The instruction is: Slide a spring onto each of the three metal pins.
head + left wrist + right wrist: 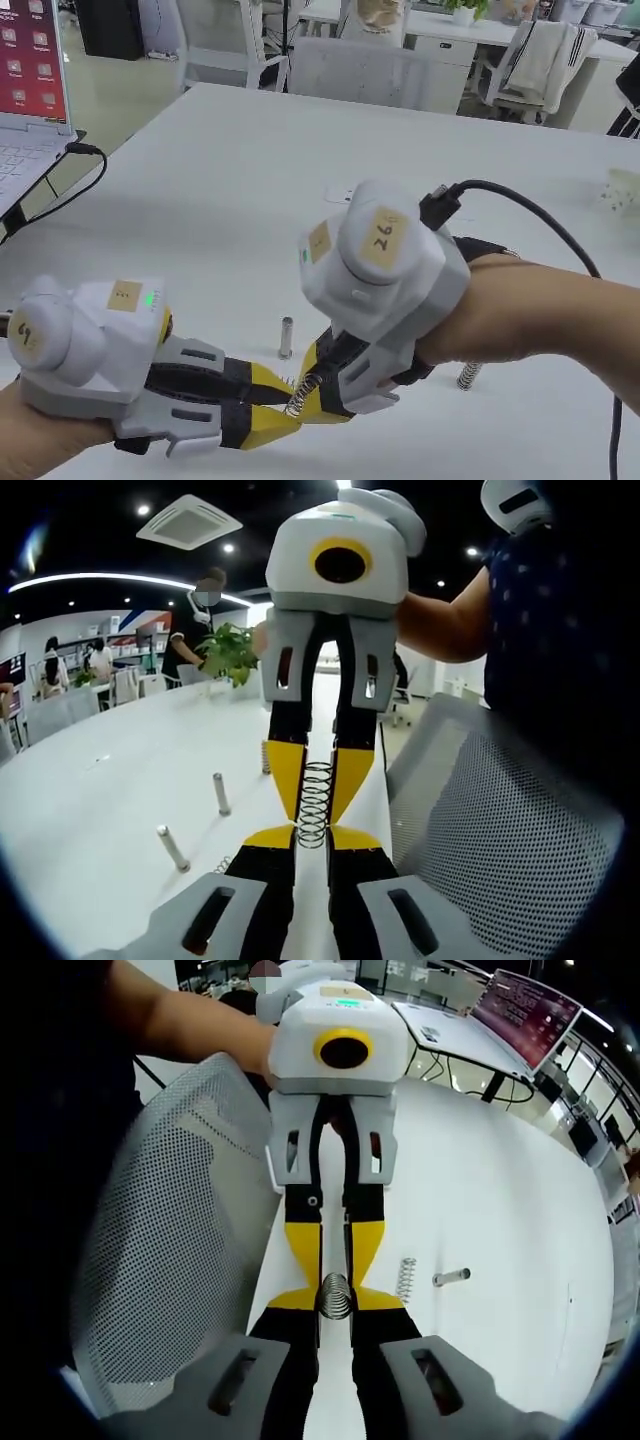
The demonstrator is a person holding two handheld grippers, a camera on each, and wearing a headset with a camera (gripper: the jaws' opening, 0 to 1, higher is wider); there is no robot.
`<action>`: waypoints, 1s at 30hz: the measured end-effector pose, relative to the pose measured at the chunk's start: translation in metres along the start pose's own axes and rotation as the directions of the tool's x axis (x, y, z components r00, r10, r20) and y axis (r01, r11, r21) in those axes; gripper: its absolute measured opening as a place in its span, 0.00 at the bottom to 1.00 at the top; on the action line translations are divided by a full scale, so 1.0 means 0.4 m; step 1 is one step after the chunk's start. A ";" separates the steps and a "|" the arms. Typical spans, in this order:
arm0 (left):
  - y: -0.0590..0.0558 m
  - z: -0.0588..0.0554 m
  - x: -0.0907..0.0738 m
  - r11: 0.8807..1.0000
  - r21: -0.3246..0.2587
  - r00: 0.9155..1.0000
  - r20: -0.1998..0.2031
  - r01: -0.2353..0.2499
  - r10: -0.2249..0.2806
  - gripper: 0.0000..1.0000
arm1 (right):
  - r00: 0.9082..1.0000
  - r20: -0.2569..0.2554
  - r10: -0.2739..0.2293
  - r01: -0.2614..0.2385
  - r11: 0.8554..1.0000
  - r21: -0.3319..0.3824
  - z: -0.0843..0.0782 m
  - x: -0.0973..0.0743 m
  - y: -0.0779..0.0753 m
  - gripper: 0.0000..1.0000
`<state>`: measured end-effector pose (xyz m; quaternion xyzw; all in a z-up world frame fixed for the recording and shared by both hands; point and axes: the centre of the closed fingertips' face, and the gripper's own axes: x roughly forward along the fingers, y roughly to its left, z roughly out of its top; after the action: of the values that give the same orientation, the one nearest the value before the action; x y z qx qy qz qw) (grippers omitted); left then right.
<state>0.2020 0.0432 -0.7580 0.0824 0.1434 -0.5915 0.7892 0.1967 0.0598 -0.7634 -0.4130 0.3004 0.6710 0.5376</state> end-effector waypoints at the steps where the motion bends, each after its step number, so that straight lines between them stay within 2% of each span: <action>1: 0.002 0.000 0.000 1.000 -0.001 1.000 -0.001 -0.004 0.004 0.05 | 1.000 -0.002 -0.001 0.001 1.000 0.001 -0.002 0.000 -0.001 0.09; 17: 0.023 -0.015 -0.010 0.998 -0.043 0.999 -0.003 -0.038 0.038 0.20 | 1.000 -0.029 -0.012 0.012 1.000 0.021 -0.037 -0.013 -0.016 0.09; 30: 0.050 -0.045 -0.028 0.992 -0.085 0.995 -0.015 -0.097 0.096 0.36 | 0.998 -0.048 -0.039 0.042 0.998 0.051 -0.072 -0.037 -0.037 0.09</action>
<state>0.2159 0.0646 -0.7719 0.0587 0.1687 -0.5456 0.8188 0.2188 0.0319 -0.7635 -0.4205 0.3216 0.6421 0.5544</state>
